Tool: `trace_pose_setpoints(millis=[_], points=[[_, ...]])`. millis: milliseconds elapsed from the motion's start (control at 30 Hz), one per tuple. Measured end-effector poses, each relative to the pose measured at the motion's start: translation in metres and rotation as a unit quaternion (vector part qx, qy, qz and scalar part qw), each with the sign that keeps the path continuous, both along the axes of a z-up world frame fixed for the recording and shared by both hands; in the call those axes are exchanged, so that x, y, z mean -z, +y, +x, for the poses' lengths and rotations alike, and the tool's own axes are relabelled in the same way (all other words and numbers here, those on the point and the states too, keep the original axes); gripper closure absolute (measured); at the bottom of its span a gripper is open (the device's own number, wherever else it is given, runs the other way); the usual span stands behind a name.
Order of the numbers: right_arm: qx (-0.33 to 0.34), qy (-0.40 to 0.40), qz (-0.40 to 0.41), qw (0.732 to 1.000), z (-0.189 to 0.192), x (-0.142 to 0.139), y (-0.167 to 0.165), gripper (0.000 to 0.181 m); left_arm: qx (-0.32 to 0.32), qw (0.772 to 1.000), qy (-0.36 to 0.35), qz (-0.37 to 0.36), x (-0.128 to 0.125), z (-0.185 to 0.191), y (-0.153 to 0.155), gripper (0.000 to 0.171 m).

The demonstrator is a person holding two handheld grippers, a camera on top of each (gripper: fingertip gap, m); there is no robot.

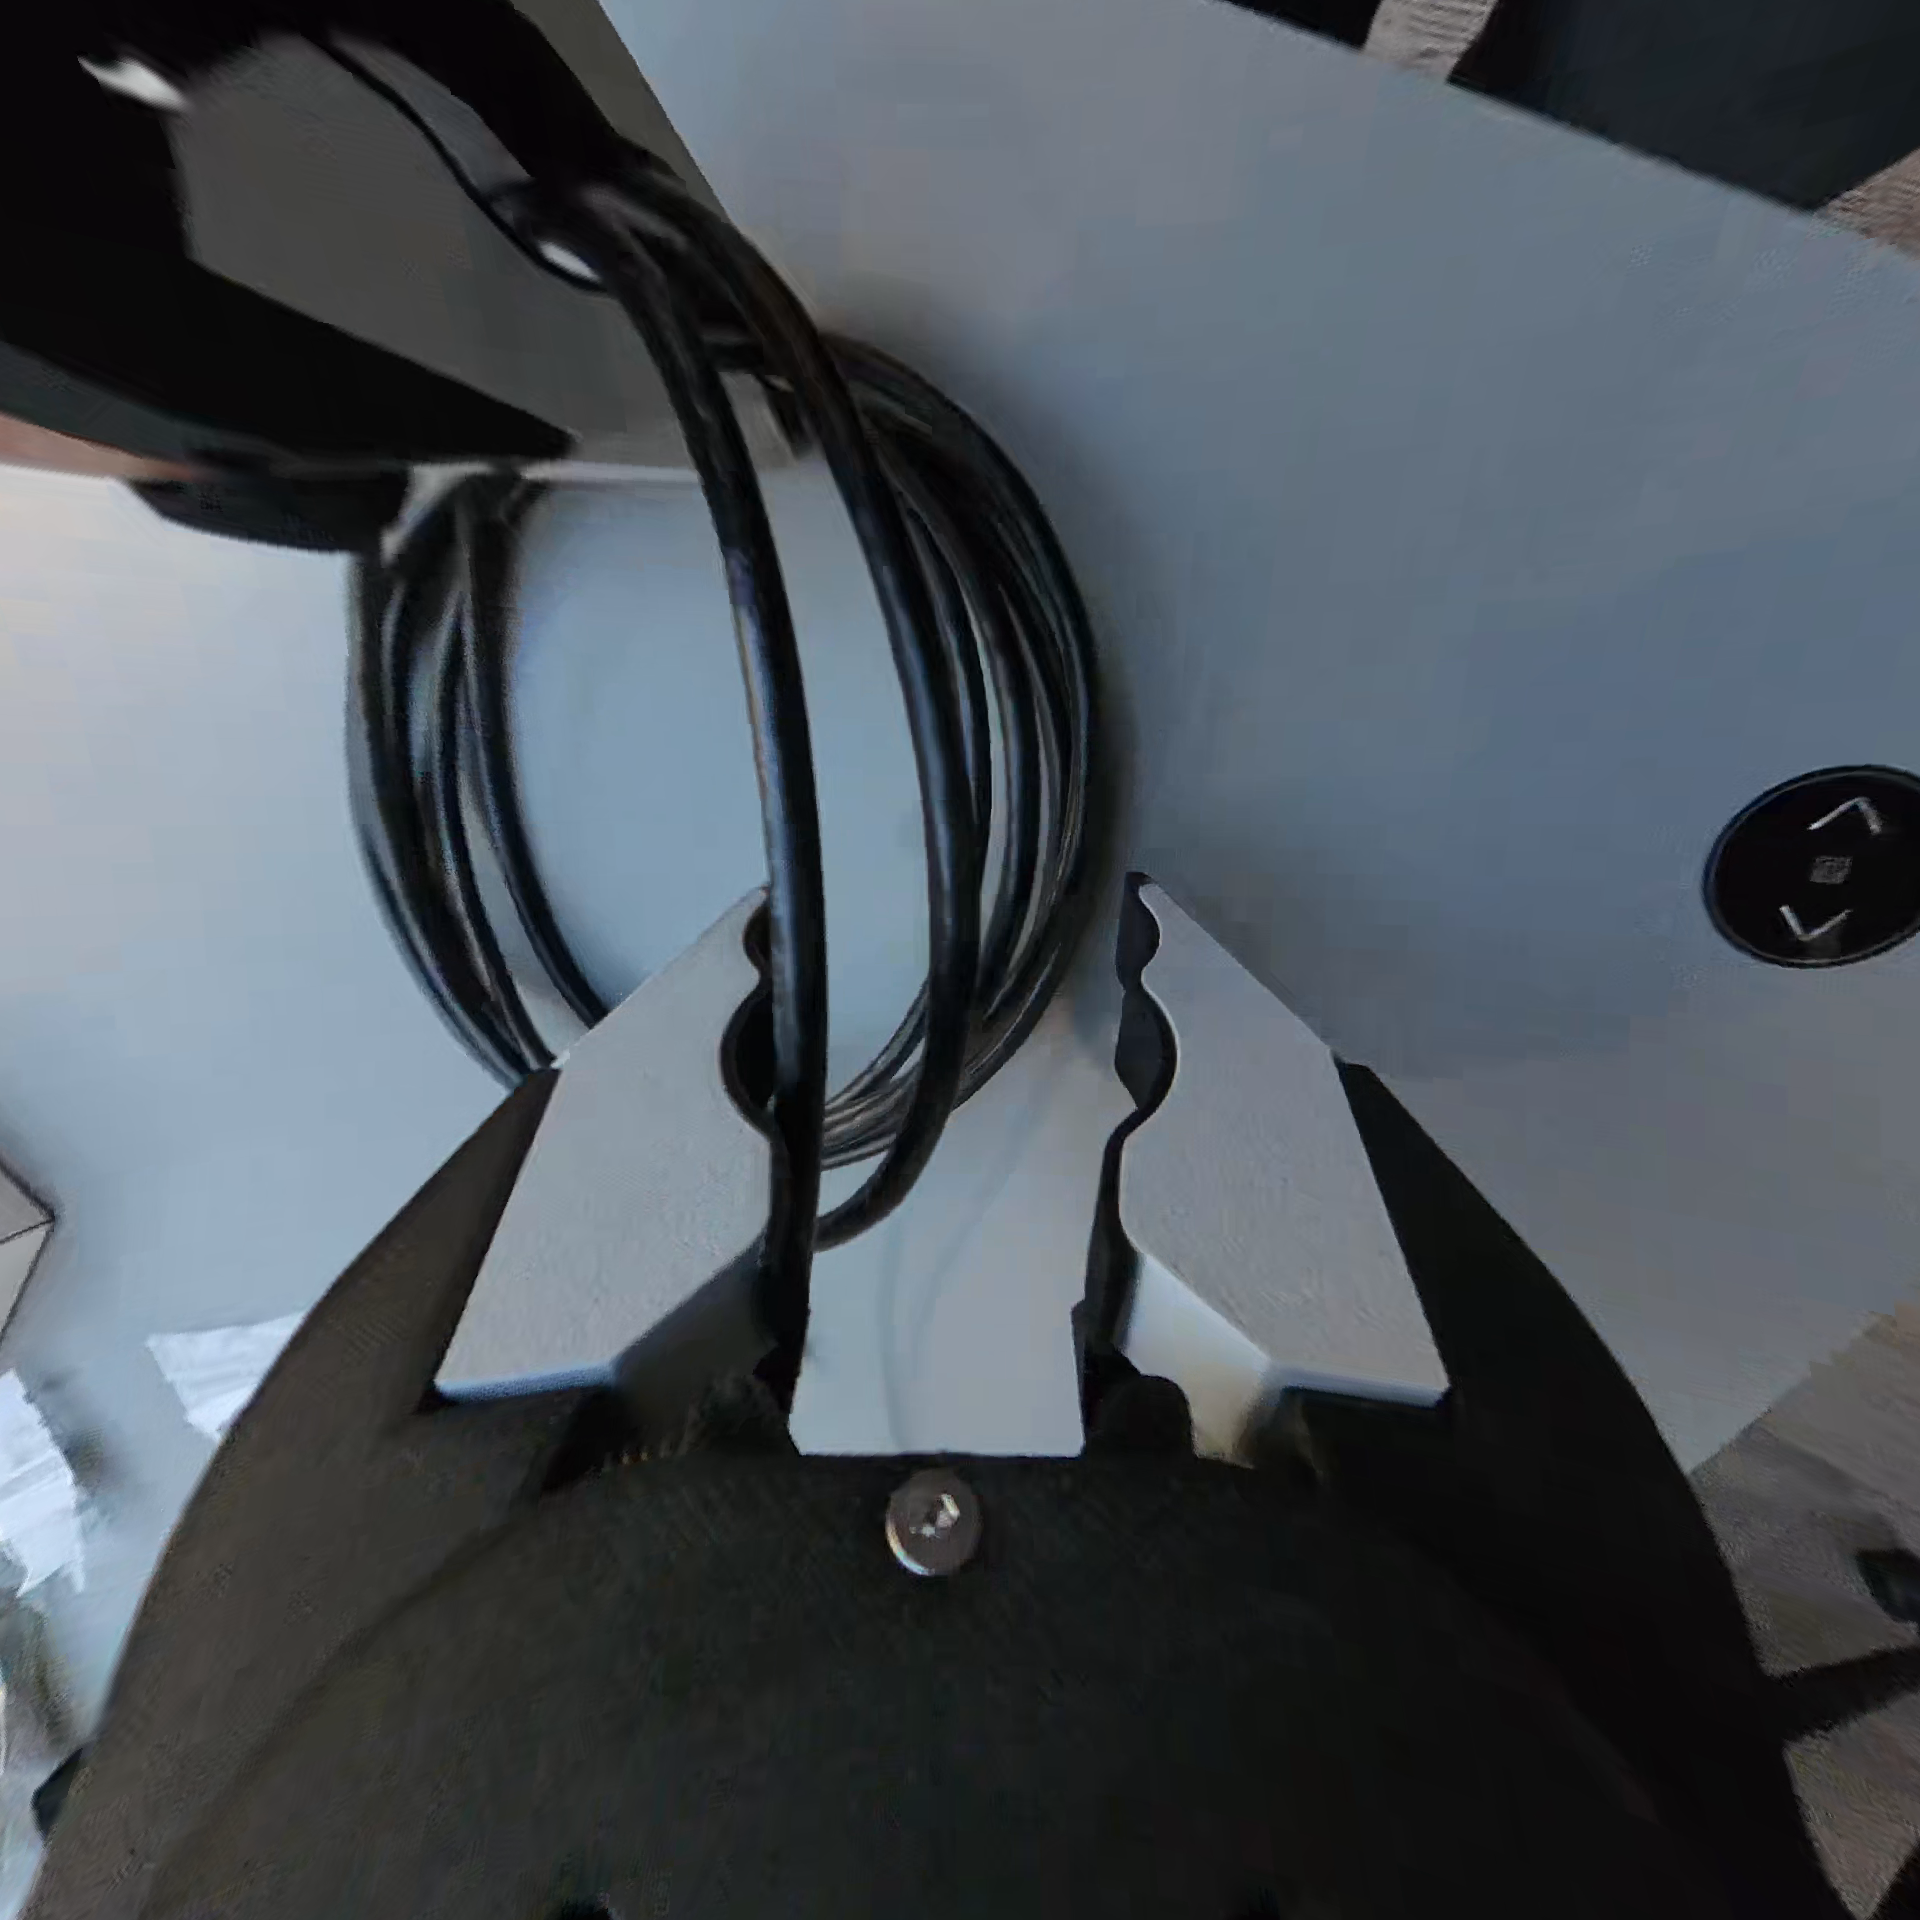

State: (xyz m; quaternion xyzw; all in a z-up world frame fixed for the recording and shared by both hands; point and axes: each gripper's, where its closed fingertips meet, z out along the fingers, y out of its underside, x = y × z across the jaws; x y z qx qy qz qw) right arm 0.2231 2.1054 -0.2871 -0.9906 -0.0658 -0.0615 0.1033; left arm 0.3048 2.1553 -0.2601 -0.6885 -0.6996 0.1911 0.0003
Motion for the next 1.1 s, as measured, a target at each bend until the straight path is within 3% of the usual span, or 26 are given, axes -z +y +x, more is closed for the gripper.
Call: trace_pose_setpoints(millis=[67,133,200,267,367,433,467,500,567,600,633,667,700,733,800,900,967,1033,1100], points=[[-0.012,-0.007,0.01,1.0,-0.003,0.0,-0.007,0.167,0.026,0.999,-0.011,0.027,0.017,0.002,0.004,0.117],[-0.021,-0.02,0.022,0.999,-0.003,-0.001,-0.012,0.167,0.048,0.997,-0.012,0.06,0.025,0.001,0.011,0.136],[-0.014,-0.031,0.041,0.999,0.001,-0.001,-0.015,0.167,0.021,0.996,0.0,0.09,0.026,-0.002,0.01,0.151],[0.041,-0.025,0.048,0.998,0.005,-0.002,-0.022,0.161,-0.014,0.992,0.007,0.128,0.027,-0.004,0.012,0.16],[0.16,-0.047,0.079,0.983,0.019,-0.022,-0.043,0.138,-0.042,0.992,0.01,0.118,0.028,-0.005,0.011,0.162],[0.289,-0.059,0.127,0.947,0.026,-0.045,-0.065,0.13,-0.087,0.989,0.024,0.118,0.027,-0.008,0.01,0.162],[0.385,-0.054,0.162,0.907,0.028,-0.056,-0.077,0.124,-0.118,0.986,0.035,0.117,0.027,-0.01,0.008,0.162],[0.495,-0.04,0.204,0.844,0.031,-0.065,-0.091,0.121,-0.151,0.981,0.044,0.115,0.027,-0.014,0.004,0.162],[0.712,0.013,0.274,0.646,0.032,-0.065,-0.119,0.111,-0.215,0.969,0.063,0.106,0.027,-0.023,-0.005,0.162],[0.771,0.061,0.313,0.551,0.031,-0.061,-0.12,0.109,-0.246,0.962,0.068,0.102,0.027,-0.028,-0.01,0.162],[0.806,0.091,0.34,0.475,0.034,-0.054,-0.119,0.107,-0.275,0.954,0.071,0.098,0.027,-0.032,-0.015,0.162],[0.828,0.102,0.347,0.428,0.038,-0.046,-0.118,0.107,-0.308,0.944,0.073,0.093,0.027,-0.035,-0.021,0.162],[0.841,0.101,0.338,0.411,0.042,-0.037,-0.117,0.106,-0.346,0.931,0.076,0.092,0.027,-0.038,-0.027,0.162],[0.849,0.089,0.311,0.418,0.046,-0.027,-0.117,0.106,-0.38,0.917,0.081,0.09,0.027,-0.041,-0.032,0.162],[0.839,0.079,0.272,0.464,0.061,-0.018,-0.108,0.102,-0.439,0.891,0.086,0.083,0.027,-0.045,-0.041,0.163],[0.809,0.056,0.16,0.563,0.078,-0.004,-0.112,0.103,-0.511,0.851,0.102,0.067,0.027,-0.051,-0.053,0.162],[0.779,0.049,0.087,0.62,0.085,0.002,-0.116,0.129,-0.562,0.817,0.119,0.056,0.027,-0.056,-0.062,0.162],[0.733,0.044,0.043,0.677,0.093,0.002,-0.12,0.143,-0.608,0.78,0.142,0.036,0.027,-0.06,-0.073,0.162],[0.698,0.068,0.03,0.712,0.1,0.003,-0.12,0.162,-0.646,0.738,0.192,0.035,0.025,-0.071,-0.083,0.151]])
